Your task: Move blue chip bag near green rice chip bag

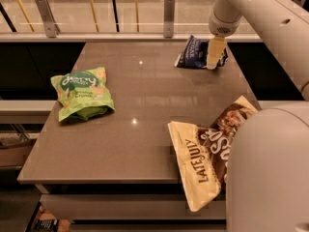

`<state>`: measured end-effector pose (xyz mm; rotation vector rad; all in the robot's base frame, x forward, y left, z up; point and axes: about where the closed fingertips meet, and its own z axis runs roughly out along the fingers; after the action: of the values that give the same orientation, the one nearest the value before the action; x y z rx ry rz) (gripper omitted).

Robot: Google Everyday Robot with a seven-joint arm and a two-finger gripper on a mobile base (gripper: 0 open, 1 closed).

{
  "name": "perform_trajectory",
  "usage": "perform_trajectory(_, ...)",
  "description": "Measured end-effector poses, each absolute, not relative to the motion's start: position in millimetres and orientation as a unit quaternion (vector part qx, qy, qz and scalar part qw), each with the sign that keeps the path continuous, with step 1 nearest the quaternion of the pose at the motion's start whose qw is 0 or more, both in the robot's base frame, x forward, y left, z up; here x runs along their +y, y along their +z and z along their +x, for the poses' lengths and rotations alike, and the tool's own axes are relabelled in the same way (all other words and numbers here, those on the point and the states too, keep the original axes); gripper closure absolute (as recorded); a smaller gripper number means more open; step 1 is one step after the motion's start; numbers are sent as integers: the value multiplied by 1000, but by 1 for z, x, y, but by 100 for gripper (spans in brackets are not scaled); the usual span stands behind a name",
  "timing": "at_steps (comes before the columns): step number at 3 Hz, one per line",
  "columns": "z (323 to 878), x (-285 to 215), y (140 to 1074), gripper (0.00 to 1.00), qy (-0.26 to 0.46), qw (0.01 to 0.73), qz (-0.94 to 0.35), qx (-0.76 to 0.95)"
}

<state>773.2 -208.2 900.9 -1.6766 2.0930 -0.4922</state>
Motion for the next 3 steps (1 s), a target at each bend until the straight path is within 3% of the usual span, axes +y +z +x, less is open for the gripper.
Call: perform_trajectory(3,780,-207,872,0,-159,182,-604,759)
